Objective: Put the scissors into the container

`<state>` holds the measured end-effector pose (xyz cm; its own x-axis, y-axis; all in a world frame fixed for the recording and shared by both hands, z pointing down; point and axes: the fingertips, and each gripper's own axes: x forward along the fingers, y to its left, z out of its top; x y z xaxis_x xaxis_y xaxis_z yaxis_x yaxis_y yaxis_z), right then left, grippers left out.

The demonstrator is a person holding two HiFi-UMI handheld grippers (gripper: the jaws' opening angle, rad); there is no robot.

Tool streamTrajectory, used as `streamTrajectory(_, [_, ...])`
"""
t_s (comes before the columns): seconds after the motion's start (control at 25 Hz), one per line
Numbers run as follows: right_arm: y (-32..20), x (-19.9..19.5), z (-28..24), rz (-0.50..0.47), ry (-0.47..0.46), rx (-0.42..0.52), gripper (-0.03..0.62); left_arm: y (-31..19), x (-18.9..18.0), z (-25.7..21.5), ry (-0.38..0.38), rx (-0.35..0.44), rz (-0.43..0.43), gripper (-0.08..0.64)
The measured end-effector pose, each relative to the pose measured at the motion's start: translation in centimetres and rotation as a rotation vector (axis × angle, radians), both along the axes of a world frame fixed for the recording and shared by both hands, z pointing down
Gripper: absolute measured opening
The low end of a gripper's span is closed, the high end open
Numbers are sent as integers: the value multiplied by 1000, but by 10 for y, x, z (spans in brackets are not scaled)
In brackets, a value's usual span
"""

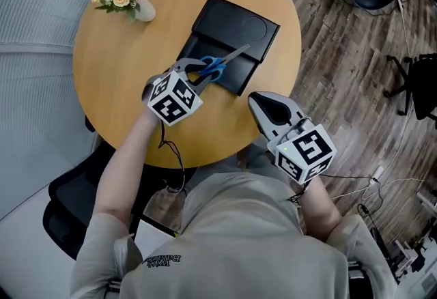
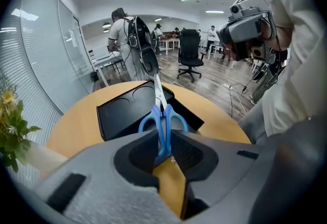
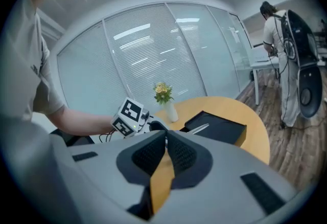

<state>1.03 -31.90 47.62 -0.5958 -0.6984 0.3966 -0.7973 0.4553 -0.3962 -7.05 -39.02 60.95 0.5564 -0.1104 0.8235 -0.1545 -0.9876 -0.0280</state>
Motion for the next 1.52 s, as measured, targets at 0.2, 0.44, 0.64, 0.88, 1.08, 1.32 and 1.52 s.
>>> streamTrajectory(0.2, [-4,-2,18,0,-36,-59,34,-4,3,21,-71,2,94,86])
streamTrajectory(0.44, [-10,3,38,21,-59,-110,34,-2,1,43,-165,2,266,86])
streamTrajectory(0.64, [-15,6,50,39,-75,-138,34,-4,2,57,-214,-1,347,86])
streamTrajectory(0.88, [-17,7,59,60,-123,-174,34,-3,-2,75,-324,-41,465,86])
streamTrajectory(1.08, [-17,7,66,73,-145,-196,34,-1,4,79,-327,-90,505,86])
streamTrajectory(1.32, [-13,5,74,76,-167,-219,34,-7,4,99,-401,-67,583,87])
streamTrajectory(1.52, [-9,6,80,74,-174,-231,34,-7,5,110,-420,-85,592,86])
